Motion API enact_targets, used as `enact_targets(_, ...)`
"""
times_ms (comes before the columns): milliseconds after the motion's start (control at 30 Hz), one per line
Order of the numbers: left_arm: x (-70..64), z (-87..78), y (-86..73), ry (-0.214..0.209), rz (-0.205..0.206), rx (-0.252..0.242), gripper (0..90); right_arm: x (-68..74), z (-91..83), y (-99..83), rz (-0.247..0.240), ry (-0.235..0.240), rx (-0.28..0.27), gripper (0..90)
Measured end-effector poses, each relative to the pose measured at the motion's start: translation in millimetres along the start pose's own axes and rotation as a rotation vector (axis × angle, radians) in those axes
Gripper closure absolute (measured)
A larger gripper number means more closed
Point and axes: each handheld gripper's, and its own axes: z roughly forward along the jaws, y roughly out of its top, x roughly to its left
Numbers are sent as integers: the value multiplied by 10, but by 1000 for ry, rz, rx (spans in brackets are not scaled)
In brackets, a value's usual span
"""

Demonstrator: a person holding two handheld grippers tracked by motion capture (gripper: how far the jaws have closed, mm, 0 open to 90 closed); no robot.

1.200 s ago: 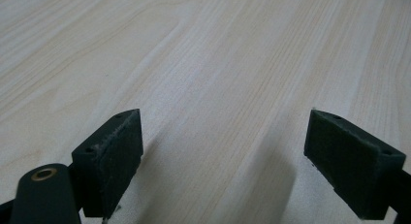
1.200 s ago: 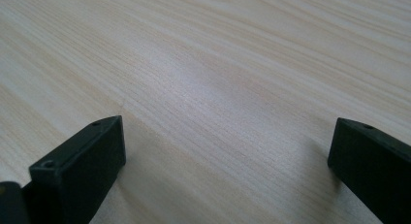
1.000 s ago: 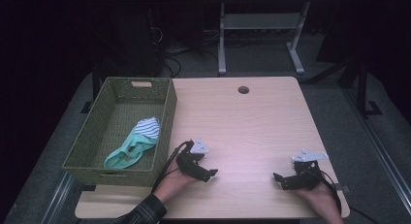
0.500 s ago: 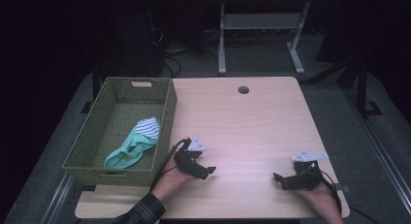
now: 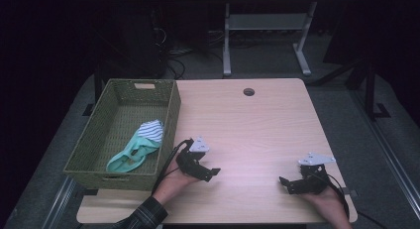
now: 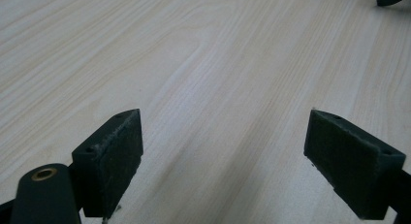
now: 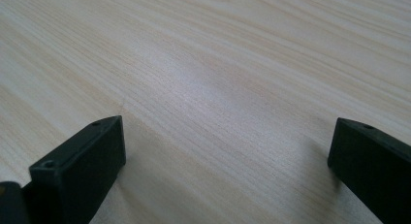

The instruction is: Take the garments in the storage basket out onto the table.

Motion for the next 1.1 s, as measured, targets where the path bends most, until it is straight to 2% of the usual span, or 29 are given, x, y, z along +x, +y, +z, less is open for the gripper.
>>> enact_targets(300, -2, -40, 40, -9, -3, -12, 132, -1, 1, -1, 0, 0, -1, 0)
enact_targets(433, 2, -49, 50, -18, -20, -20, 131, -1, 0, 0, 0, 0, 0, 0)
enact_targets(467, 6, -55, 59, -15, -4, -11, 132, -1, 1, -1, 0, 1, -2, 0)
enact_targets(700, 5, -90, 102, -16, -11, -30, 132, 0, 0, 0, -1, 0, 0, 0)
enact_targets(1100, 21, -126, 138, -21, -6, -26, 133, -1, 0, 0, -1, 0, 0, 0)
